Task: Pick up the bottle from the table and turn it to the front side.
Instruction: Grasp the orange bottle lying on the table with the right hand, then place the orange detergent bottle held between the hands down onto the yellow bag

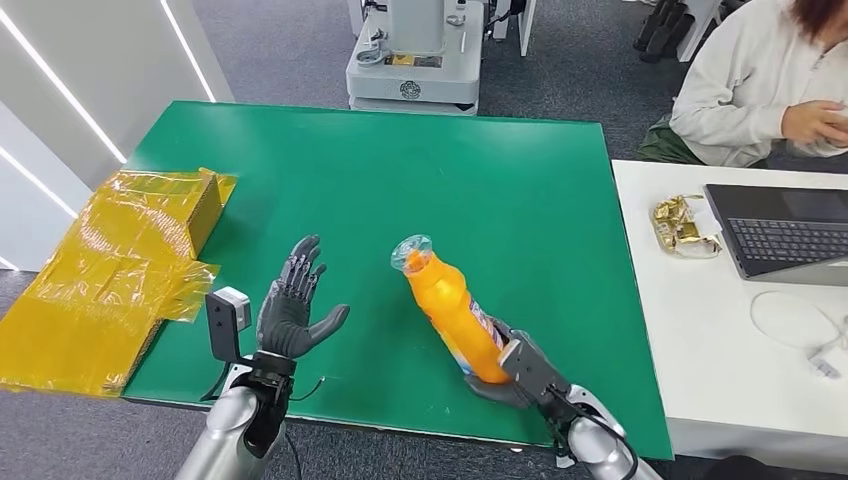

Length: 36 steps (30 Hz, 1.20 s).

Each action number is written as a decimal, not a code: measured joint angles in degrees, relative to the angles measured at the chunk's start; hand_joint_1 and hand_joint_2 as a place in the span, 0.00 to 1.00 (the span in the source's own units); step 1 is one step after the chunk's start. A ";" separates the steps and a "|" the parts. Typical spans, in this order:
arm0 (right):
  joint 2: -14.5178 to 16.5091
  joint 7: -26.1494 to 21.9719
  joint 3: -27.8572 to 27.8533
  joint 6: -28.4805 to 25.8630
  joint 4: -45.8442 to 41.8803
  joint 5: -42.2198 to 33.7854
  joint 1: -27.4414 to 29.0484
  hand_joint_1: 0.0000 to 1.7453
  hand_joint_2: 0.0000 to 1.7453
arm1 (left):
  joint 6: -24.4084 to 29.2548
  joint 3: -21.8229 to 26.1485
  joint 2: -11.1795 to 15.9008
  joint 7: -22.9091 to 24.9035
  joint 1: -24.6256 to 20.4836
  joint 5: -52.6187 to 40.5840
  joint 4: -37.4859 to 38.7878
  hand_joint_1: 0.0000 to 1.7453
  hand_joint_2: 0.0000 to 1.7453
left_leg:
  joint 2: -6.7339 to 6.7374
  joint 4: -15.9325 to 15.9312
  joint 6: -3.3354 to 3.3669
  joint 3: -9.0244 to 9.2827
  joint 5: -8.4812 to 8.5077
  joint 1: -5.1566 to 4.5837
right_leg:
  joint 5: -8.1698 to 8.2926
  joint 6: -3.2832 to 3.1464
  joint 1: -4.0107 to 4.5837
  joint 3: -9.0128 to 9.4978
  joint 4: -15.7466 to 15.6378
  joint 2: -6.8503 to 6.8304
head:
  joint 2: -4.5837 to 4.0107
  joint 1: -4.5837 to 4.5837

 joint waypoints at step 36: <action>9.91 -5.41 -9.87 -3.33 0.35 5.91 -9.01 1.00 1.00 | -22.29 -11.95 0.18 16.14 -22.73 25.28 7.09 0.00 1.00 | 0.10 0.05 0.08 -0.02 0.37 -0.01 | 0.36 -0.04 -0.01 -0.08 0.02 0.10 | 0.00 0.01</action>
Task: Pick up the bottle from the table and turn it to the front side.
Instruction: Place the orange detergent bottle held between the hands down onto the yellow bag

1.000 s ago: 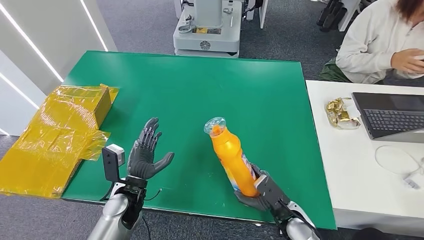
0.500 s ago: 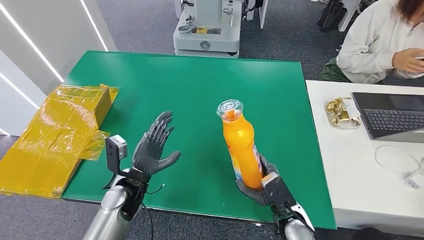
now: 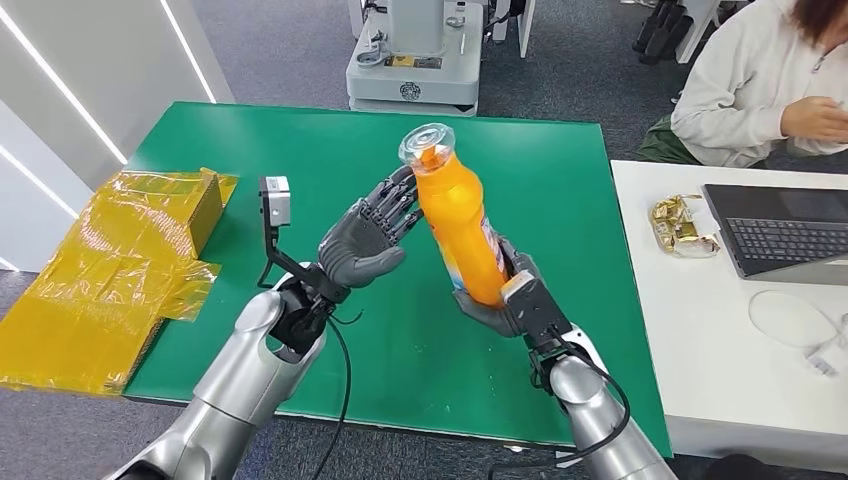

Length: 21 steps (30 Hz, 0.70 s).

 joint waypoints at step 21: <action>1.48 3.03 9.75 -8.83 5.41 10.54 -6.37 1.00 1.00 | 5.64 -3.59 1.03 -3.83 -9.25 -7.97 8.98 0.00 1.00 | 0.00 0.00 0.00 -0.05 0.00 0.00 | 0.00 0.00 0.00 -0.05 0.01 0.00 | 0.00 0.00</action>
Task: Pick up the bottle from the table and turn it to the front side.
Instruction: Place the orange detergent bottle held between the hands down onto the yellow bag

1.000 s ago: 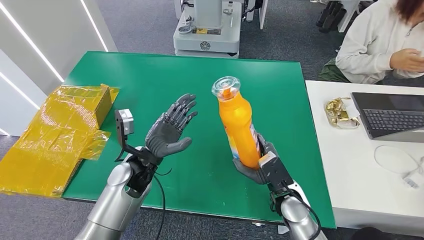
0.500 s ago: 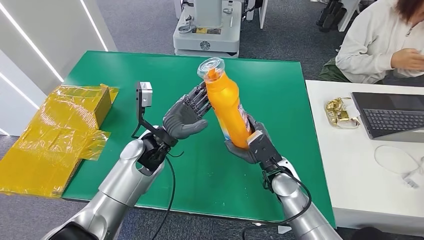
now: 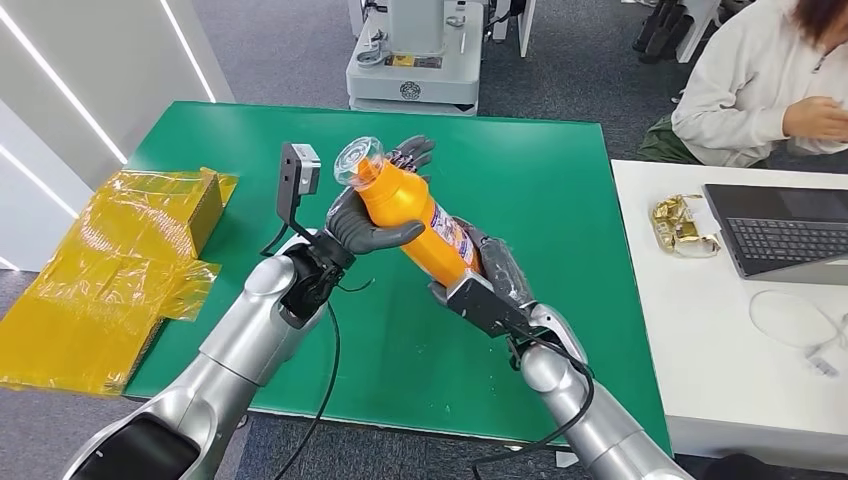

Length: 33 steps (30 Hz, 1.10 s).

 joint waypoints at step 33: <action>-0.80 2.60 0.77 -2.93 -4.68 2.17 3.13 0.00 1.00 | 0.99 -0.17 -1.23 5.04 0.37 12.86 1.52 1.00 1.00 | 0.03 0.01 0.00 0.01 0.00 -0.01 | 0.00 0.00 0.00 -0.03 -0.01 0.04 | 0.00 -0.01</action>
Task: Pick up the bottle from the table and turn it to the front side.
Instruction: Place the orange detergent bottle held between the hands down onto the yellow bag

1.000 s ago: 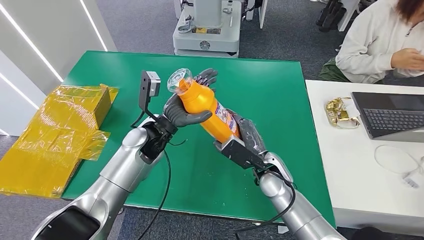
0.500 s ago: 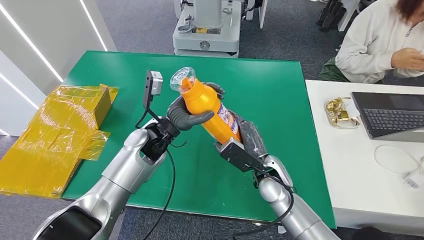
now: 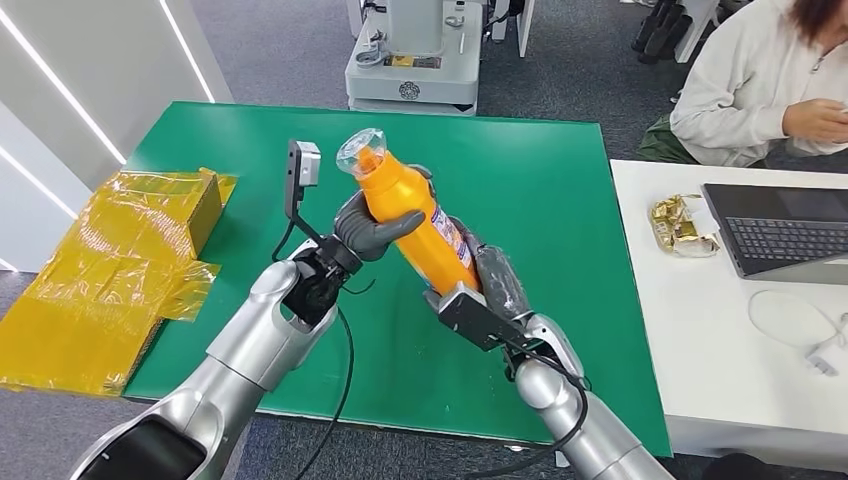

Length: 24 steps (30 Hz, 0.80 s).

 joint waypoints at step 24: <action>-5.12 2.05 -3.63 0.79 -16.02 1.32 14.41 0.00 1.00 | 50.64 0.37 7.25 -3.18 -7.76 -105.24 7.59 1.00 1.00 | 0.02 -0.01 0.00 -0.01 -0.01 0.01 | -0.01 0.00 0.00 0.00 -0.01 0.02 | 0.00 0.01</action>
